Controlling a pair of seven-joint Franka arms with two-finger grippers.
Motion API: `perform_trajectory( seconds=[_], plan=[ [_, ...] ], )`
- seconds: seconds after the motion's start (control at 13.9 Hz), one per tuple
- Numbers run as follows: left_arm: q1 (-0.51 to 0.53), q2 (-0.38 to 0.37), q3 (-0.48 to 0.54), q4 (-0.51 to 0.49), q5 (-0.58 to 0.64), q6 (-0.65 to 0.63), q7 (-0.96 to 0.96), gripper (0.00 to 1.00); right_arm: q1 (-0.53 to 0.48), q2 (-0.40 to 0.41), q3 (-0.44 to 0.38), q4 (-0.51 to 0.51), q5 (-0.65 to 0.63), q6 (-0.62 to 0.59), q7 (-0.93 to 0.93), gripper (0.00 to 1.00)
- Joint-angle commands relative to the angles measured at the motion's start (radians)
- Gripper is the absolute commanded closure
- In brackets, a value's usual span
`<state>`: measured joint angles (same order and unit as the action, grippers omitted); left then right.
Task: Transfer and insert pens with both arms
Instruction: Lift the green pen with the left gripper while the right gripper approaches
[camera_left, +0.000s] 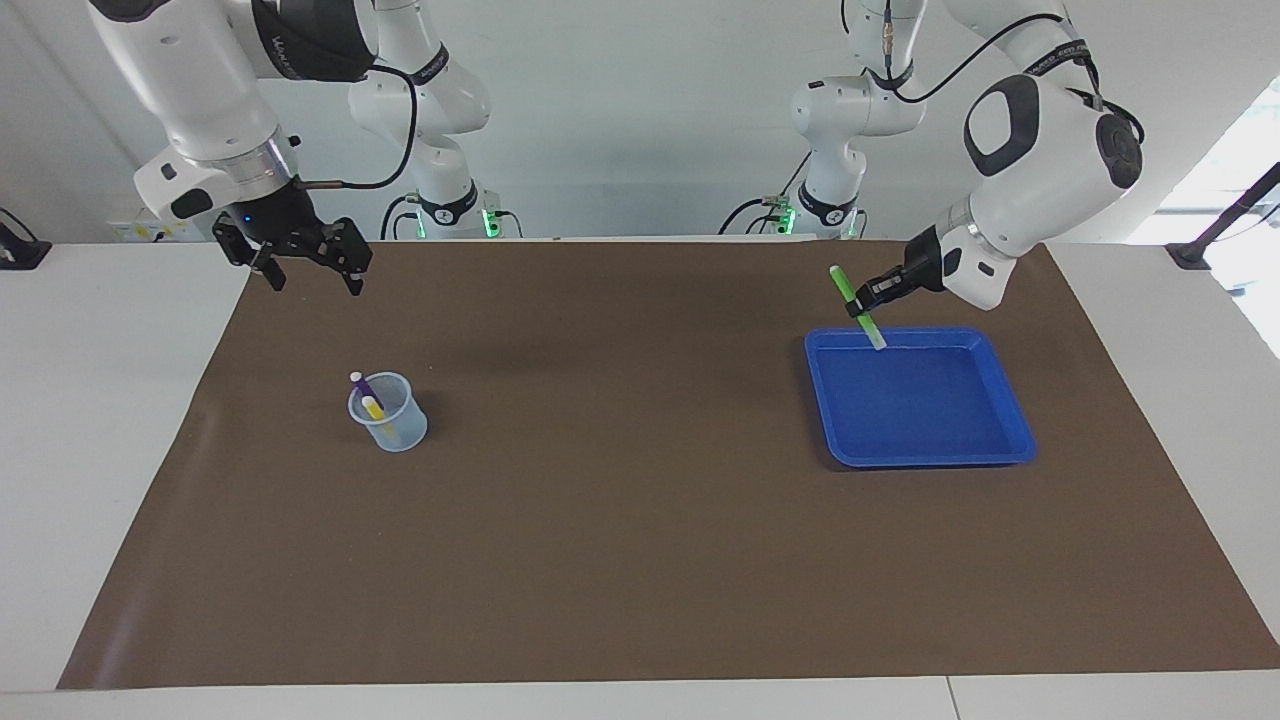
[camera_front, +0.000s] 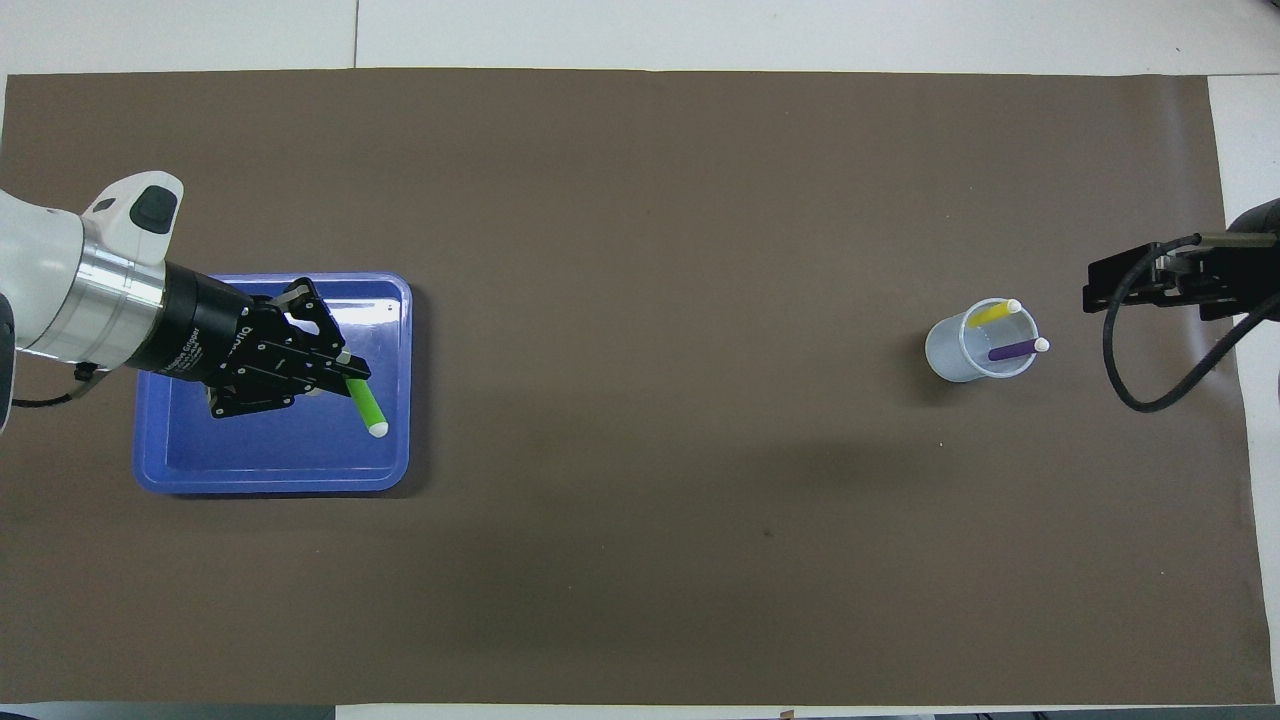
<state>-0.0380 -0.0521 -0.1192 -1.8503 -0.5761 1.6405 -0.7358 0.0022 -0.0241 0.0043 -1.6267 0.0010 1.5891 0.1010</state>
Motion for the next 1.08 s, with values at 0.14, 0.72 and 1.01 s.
perform_trajectory(
  seconds=[0.14,0.72,1.01],
  plan=[
    [-0.12,-0.054,0.004,-0.041,-0.183,0.12,-0.463,1.0,-0.004,-0.025,0.003,-0.021,0.028,-0.012,0.009,0.0],
    [-0.428,-0.196,0.004,-0.262,-0.382,0.629,-1.023,1.0,-0.002,-0.025,0.003,-0.022,0.27,0.002,0.02,0.0],
    [-0.557,-0.258,0.004,-0.383,-0.579,0.873,-1.028,1.0,0.002,-0.026,0.023,-0.025,0.523,0.009,0.072,0.0]
  ],
)
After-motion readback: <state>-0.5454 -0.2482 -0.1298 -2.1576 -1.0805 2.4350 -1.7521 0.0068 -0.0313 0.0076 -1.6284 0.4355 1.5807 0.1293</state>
